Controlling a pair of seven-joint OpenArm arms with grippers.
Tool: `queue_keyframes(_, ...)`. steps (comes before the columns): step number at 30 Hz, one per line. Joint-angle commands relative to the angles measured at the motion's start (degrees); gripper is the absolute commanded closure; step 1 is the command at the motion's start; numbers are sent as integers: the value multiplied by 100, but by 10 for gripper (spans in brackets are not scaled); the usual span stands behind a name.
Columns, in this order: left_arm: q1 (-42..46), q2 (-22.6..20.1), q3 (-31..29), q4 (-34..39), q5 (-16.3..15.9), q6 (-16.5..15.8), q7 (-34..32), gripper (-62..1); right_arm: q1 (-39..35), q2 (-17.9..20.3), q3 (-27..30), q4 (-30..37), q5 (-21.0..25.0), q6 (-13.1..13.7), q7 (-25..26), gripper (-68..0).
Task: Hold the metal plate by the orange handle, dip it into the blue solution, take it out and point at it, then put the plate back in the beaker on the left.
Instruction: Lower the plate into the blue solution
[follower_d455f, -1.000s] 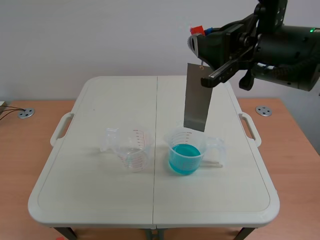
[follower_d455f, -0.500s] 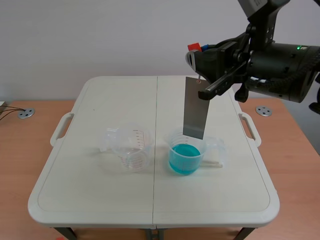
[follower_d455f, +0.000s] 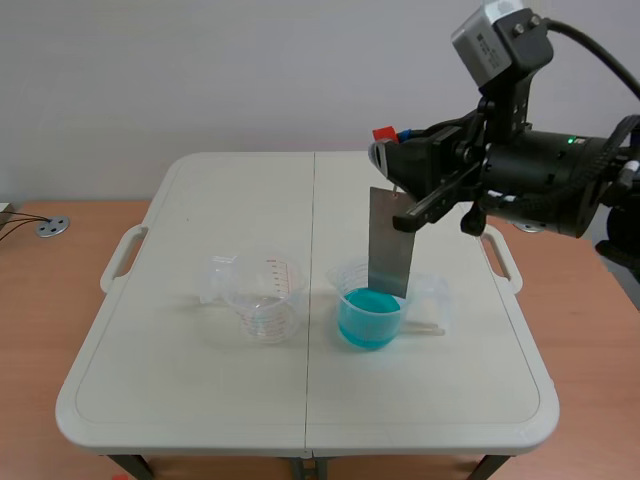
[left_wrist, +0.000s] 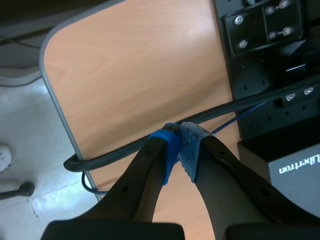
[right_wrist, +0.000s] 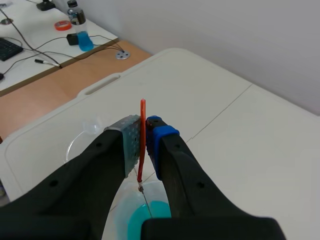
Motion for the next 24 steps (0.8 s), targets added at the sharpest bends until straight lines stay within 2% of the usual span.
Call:
queue_keyframes(1, -24, -48, -26, -13, -15, -35, -22, -27, 81, 13, -7, -55, 57, 50, 199, -11)
queue_keyframes(10, -28, -48, -26, -42, -15, -33, -22, -27, 83, 13, -7, -640, -116, 52, 581, -11)
queue_keyframes(18, -28, -48, -26, -42, -15, -33, 85, -27, 83, 13, -7, -1075, -717, 52, 1141, -11)
queue_keyframes(24, -28, -46, -26, -42, -15, -33, 85, -27, 83, 13, -7, -1309, -903, 52, 1349, -11)
